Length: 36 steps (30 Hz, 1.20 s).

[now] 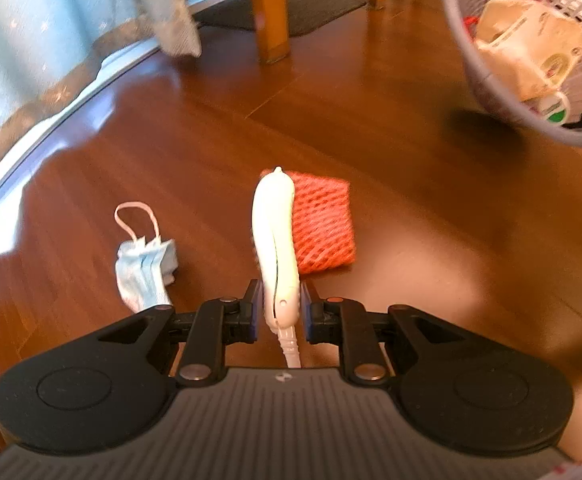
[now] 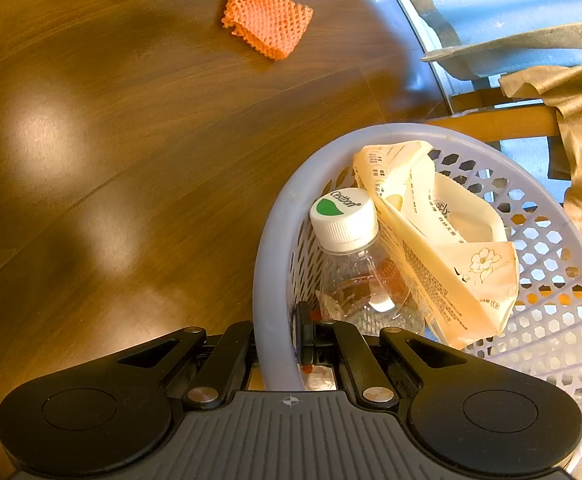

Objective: Collect trash
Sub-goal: 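Carry the spoon into the basket with the left tool while the right tool holds the basket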

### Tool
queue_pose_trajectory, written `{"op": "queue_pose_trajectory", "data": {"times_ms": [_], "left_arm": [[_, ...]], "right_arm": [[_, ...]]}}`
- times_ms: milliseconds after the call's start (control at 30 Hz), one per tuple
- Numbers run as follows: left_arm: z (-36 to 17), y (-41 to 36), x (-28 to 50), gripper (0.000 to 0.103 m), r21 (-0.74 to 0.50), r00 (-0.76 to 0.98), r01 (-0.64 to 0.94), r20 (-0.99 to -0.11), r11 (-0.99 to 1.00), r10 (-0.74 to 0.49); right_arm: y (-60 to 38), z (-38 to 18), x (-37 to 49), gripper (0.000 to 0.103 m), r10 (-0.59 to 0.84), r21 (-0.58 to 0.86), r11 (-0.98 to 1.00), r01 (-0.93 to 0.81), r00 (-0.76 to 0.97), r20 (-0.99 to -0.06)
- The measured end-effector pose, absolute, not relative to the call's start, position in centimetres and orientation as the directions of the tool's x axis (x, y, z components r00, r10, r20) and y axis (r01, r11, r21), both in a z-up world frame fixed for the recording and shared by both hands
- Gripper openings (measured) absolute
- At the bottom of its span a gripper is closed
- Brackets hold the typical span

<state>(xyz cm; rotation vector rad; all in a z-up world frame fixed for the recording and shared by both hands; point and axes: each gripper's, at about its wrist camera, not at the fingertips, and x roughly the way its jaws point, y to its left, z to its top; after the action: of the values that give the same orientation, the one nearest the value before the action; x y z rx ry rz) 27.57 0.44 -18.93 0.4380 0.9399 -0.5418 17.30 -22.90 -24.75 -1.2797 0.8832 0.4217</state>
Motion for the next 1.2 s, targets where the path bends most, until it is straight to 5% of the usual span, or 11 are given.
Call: {"op": "queue_pose_trajectory", "data": {"times_ms": [833, 1200], "left_arm": [[-9.3, -11.7, 25.3, 0.016, 0.132, 0.428, 0.846, -0.746, 0.517, -0.511], [-10.4, -19.9, 25.8, 0.016, 0.187, 0.325, 0.934, -0.8, 0.305, -0.504]], "right_arm": [[-22.6, -24.9, 17.4, 0.0, -0.195, -0.645, 0.266, -0.717, 0.615, -0.764], [-22.8, -24.8, 17.5, 0.0, -0.192, -0.646, 0.275, -0.712, 0.617, -0.763]]}}
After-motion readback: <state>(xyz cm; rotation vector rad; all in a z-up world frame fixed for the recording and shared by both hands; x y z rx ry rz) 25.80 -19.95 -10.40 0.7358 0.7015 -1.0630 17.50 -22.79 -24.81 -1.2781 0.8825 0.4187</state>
